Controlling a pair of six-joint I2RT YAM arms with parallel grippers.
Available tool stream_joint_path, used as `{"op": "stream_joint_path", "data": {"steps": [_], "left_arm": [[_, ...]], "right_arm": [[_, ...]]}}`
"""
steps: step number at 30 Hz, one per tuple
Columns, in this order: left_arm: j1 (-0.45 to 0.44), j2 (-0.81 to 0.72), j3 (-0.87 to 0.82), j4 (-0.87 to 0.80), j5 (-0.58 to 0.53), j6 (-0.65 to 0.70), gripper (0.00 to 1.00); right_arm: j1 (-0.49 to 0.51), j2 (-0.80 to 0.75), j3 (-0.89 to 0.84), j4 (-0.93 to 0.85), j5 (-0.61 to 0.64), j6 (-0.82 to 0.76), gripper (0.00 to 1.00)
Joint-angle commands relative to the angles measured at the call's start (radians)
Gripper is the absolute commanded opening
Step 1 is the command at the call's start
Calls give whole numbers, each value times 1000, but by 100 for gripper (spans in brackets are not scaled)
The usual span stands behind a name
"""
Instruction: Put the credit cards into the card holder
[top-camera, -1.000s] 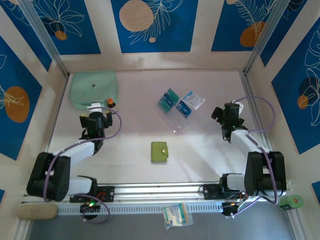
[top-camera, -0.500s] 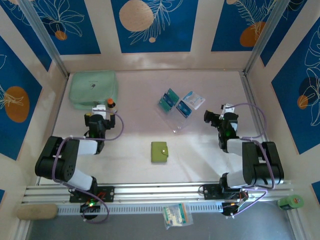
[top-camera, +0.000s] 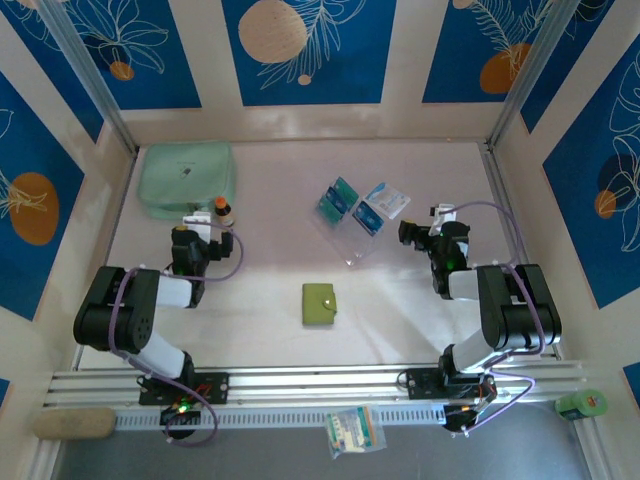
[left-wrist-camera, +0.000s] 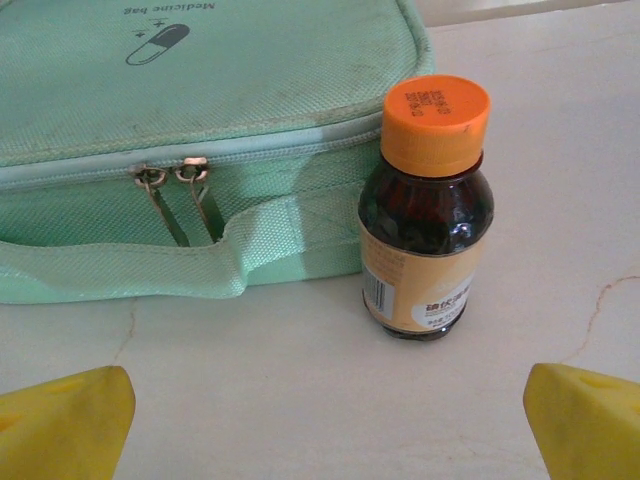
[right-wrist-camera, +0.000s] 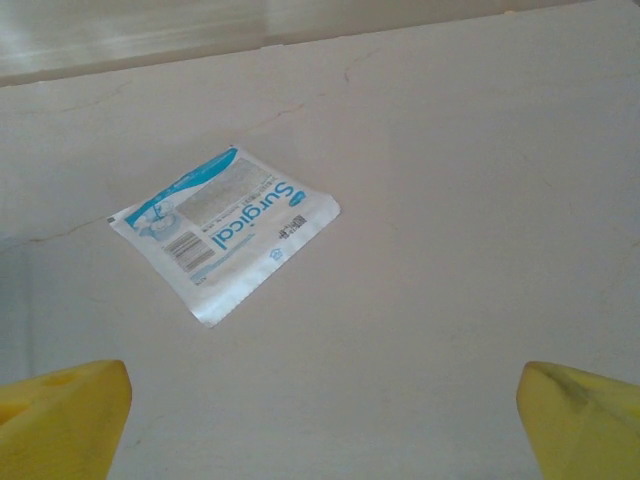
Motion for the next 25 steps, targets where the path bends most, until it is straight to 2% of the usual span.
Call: {"op": "stream_joint_path", "data": {"steps": [1,16,19,25], "left_arm": [[11,11,14,16,37,3,99],[15,16,27,0,43,0,99],[15,16,26,-1,43,0,100],[15,11,20,9,43,0,99]], "right_arm": [[4,0,8,18,21,-24,99],[3,5,18,6,14,-27,99],[-11,8,29,-16,-73,-43,99],[-15,-1,21,-5,-80,-41,99]]}}
